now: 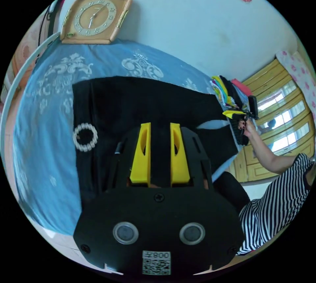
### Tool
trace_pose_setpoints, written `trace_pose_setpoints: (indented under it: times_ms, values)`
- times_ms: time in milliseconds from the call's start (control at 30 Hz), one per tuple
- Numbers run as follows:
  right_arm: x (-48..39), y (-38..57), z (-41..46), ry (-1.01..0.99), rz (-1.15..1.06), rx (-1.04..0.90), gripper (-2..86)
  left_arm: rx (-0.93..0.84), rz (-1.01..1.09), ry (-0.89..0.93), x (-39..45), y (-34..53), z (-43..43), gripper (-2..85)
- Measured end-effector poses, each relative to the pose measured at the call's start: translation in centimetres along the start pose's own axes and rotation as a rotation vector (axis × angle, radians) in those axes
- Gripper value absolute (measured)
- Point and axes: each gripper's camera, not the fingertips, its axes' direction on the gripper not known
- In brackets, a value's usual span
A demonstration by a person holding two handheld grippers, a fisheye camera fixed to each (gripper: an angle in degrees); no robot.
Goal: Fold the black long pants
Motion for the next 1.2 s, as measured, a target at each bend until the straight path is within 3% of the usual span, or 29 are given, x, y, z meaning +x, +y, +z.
trace_pose_setpoints:
  times_ms: [200,533,733,900,1200]
  values:
    - [1.6,-11.6,4.2,0.105,-0.154,-0.086,9.3,-0.162,0.015,-0.190,-2.4,-11.5,2.7,11.0]
    - [-0.2,-20.8,12.1,0.318,-0.269,-0.314,9.8,-0.448,0.099,-0.366,-3.1,-18.8,7.0,12.2]
    - [-2.7,-22.4,13.5,0.419,-0.293,-0.315,4.1,-0.403,0.100,-0.359,-2.1,-19.4,6.0,3.8]
    - [-5.8,-22.9,11.5,0.395,-0.266,-0.298,1.3,-0.309,0.119,-0.408,0.9,-18.4,2.5,1.7]
    - [-20.3,-14.2,3.5,0.432,-0.287,-0.142,0.6,-0.120,0.142,-0.346,6.3,-9.4,-6.9,1.1]
